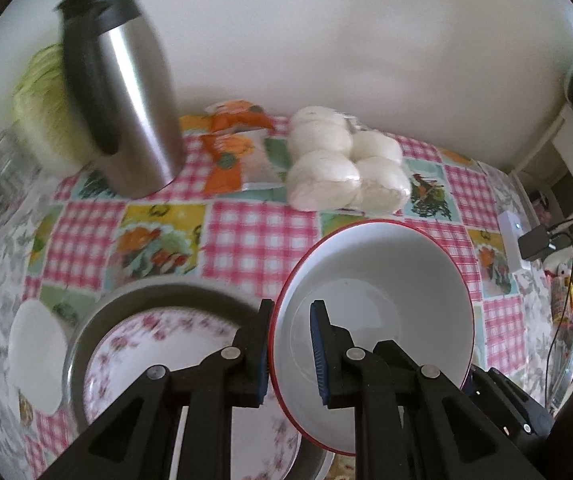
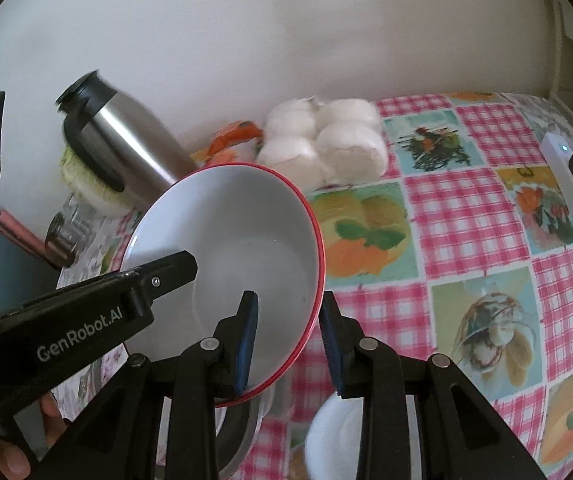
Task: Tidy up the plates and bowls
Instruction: 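Lift the red-rimmed bowl with both grippers and carry it over the floral plate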
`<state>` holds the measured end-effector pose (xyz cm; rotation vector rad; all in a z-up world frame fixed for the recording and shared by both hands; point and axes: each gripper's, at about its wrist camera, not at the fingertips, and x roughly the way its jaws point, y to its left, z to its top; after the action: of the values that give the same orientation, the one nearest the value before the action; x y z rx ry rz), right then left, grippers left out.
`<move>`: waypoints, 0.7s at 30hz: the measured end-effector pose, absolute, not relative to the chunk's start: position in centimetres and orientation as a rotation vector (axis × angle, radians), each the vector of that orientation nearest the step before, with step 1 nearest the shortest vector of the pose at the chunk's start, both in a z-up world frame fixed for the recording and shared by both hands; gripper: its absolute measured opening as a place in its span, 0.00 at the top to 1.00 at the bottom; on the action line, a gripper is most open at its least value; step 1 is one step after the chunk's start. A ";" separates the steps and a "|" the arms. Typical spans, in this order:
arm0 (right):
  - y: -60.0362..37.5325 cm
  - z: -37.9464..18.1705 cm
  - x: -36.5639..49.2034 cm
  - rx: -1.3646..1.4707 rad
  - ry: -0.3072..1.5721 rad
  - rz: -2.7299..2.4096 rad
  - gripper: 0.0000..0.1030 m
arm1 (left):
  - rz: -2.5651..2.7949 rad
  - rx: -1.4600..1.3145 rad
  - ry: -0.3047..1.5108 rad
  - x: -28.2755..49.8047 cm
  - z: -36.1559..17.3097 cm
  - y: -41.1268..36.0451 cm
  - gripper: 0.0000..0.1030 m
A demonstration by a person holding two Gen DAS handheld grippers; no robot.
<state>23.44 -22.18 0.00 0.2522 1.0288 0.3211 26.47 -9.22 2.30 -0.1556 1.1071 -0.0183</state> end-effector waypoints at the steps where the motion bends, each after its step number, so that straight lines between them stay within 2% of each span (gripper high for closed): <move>1: -21.7 0.1 23.1 0.246 1.037 0.333 0.68 | -0.008 -0.165 1.112 26.1 2.3 -8.8 0.80; 11: -17.4 1.6 19.7 0.174 1.078 0.399 0.68 | 0.061 -0.307 1.114 21.5 3.4 -3.2 0.80; 21: -13.4 0.8 17.7 0.111 1.133 0.448 0.68 | 0.120 -0.462 1.125 16.6 0.9 1.8 0.80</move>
<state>17.74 -13.37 0.82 0.1106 1.1328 0.4480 16.63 1.79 0.93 -0.4618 1.1247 0.1197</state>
